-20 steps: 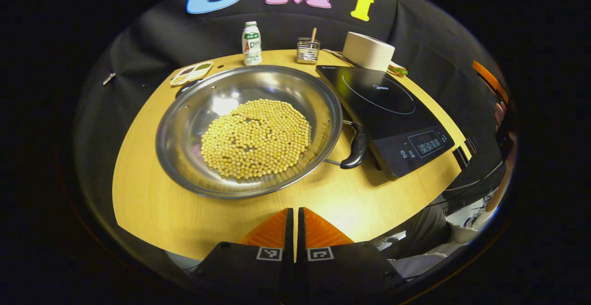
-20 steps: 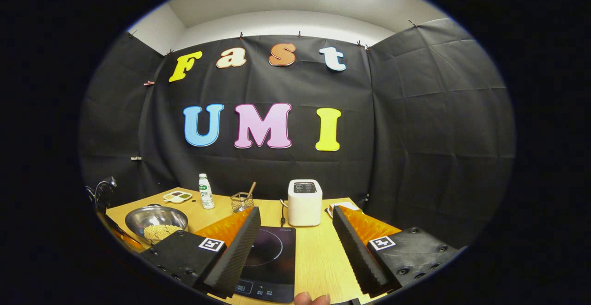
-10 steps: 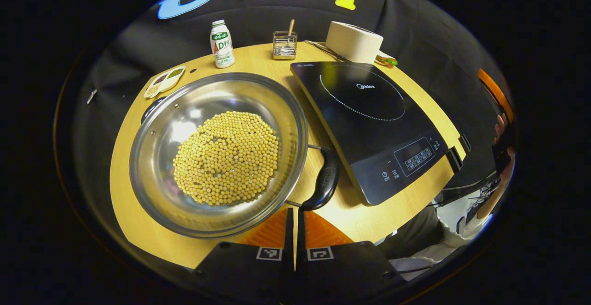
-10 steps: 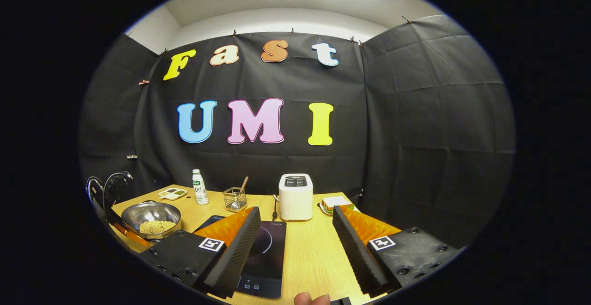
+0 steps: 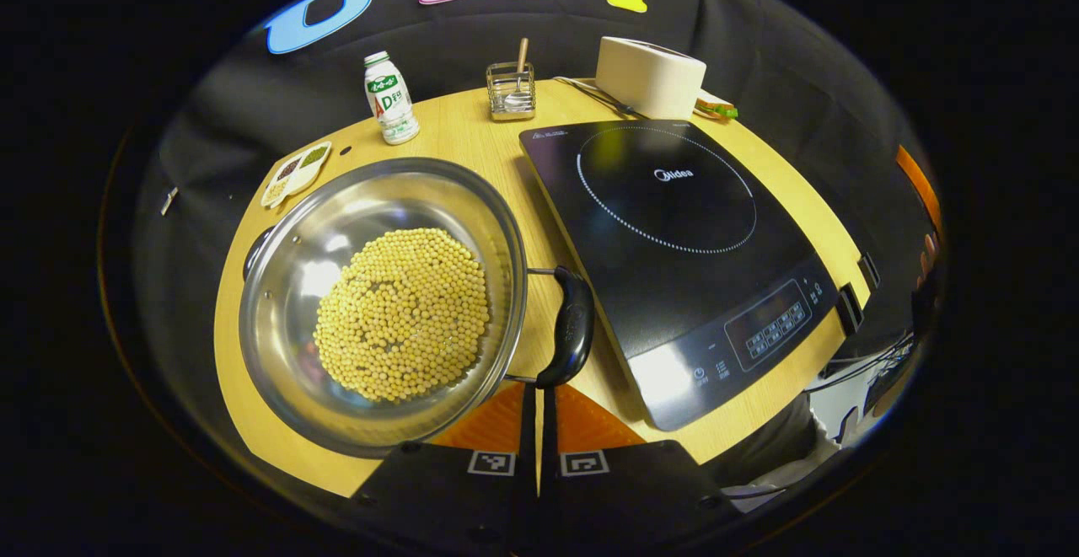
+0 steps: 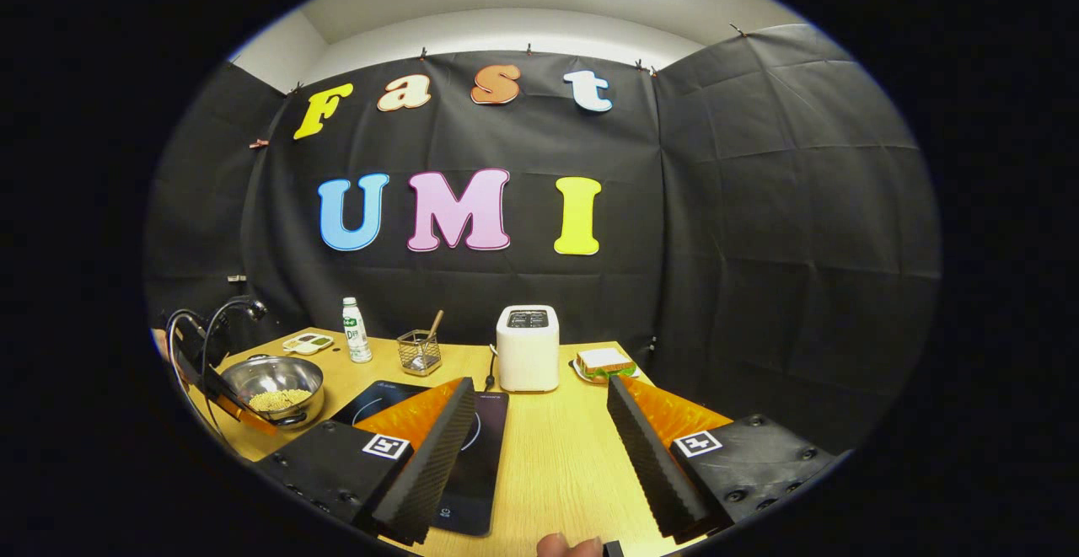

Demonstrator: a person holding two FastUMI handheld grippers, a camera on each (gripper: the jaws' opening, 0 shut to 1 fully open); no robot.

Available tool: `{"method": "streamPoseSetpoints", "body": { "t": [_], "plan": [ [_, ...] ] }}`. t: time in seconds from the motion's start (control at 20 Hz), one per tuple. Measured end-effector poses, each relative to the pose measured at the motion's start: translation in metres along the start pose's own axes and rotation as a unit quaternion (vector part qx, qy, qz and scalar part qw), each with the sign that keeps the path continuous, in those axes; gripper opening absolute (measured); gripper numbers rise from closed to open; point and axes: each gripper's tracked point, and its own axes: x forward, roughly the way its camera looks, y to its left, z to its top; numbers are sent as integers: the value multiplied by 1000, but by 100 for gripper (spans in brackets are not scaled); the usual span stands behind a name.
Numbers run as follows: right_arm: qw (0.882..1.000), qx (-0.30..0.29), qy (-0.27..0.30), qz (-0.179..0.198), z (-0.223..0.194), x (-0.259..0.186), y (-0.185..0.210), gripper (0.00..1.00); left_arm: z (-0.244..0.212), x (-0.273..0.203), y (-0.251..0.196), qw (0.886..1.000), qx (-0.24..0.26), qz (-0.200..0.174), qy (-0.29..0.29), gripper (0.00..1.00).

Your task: First push the handle of the pot to place it horizontally, then grasp the pot with both hands and set it on the induction cooktop.

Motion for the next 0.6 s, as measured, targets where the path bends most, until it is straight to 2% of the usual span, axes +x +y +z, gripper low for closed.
{"method": "streamPoseSetpoints", "body": {
  "t": [0.6],
  "plan": [
    [1000, 4, 7, -9, -7, 5, -16, 98, 71, 36, 3, 999, -41, 22, -24, 5]
  ]
}}
